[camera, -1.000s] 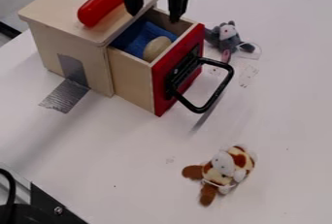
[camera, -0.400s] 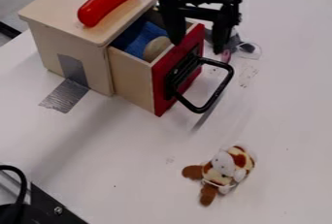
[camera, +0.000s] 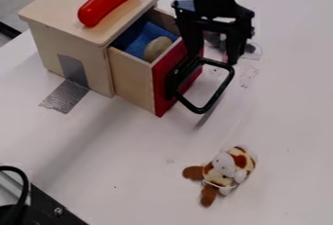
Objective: Close the drawer
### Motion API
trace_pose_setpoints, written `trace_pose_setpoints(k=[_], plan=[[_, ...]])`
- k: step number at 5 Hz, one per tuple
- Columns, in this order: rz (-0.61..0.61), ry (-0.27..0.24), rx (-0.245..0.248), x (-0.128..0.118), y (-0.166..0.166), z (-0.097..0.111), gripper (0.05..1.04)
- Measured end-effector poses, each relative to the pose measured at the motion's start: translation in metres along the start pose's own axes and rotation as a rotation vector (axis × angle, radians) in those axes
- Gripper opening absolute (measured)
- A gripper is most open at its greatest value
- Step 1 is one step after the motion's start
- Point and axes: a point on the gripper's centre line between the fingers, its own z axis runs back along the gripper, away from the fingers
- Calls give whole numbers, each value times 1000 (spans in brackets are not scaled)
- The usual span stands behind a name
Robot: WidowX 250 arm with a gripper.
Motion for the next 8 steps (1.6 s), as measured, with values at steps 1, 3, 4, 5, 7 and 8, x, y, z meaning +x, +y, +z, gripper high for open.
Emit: trace_pose_setpoints(k=[1, 3, 4, 5, 7, 8], plan=[[-1, 17, -47, 2, -4, -20, 1000], [31, 45, -105, 6, -6, -46, 1000], [32, 51, -92, 7, -6, -49, 966], [38, 43, -61, 6, -6, -52, 667], [13, 55, -14, 0, 0, -57, 168], [5, 63, 0, -2, 1, -59, 94]])
